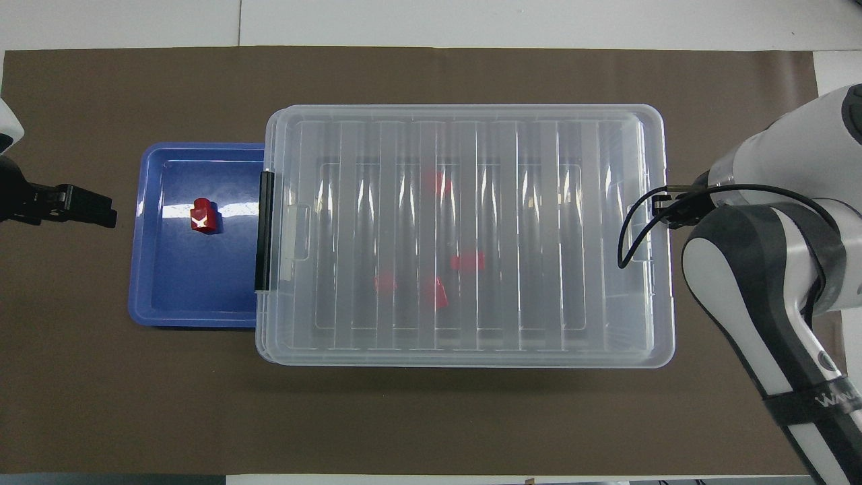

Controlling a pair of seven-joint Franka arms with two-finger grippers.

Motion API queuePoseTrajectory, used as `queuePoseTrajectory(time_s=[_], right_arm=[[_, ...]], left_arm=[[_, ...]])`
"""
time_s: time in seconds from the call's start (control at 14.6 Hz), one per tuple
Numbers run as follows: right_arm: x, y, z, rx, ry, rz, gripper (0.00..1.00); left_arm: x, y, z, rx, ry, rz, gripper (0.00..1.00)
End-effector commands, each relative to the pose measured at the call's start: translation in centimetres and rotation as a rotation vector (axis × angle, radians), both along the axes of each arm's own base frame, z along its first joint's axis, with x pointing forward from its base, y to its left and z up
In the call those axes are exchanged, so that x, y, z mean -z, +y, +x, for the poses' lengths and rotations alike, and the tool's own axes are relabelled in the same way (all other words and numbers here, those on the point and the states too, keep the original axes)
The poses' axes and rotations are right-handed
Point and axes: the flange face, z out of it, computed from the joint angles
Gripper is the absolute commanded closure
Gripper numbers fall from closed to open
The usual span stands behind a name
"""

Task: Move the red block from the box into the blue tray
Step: 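Slide the clear lid back toward the tray with the right gripper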

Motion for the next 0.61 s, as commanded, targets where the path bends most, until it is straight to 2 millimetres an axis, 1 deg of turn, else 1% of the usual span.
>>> queuePoseTrajectory(time_s=[0.0, 0.2, 0.41, 0.48, 0.55], right_arm=[[-0.1, 0.8, -0.6, 0.012, -0.015, 0.01, 1.0], [-0.1, 1.1, -0.7, 0.023, -0.017, 0.01, 1.0], [-0.4, 0.6, -0.4, 0.022, -0.017, 0.01, 1.0], [-0.8, 0.5, -0.3, 0.024, -0.014, 0.009, 1.0], [-1.8, 0.2, 0.0, 0.026, -0.005, 0.008, 1.0]], left_arm=[[-0.1, 0.3, -0.5, 0.006, -0.014, 0.019, 0.0], [-0.1, 0.4, -0.5, 0.003, -0.012, 0.019, 0.0], [-0.1, 0.4, -0.5, 0.003, -0.012, 0.019, 0.0], [-0.1, 0.4, -0.5, 0.003, -0.012, 0.019, 0.0], [-0.1, 0.4, -0.5, 0.003, -0.012, 0.019, 0.0]])
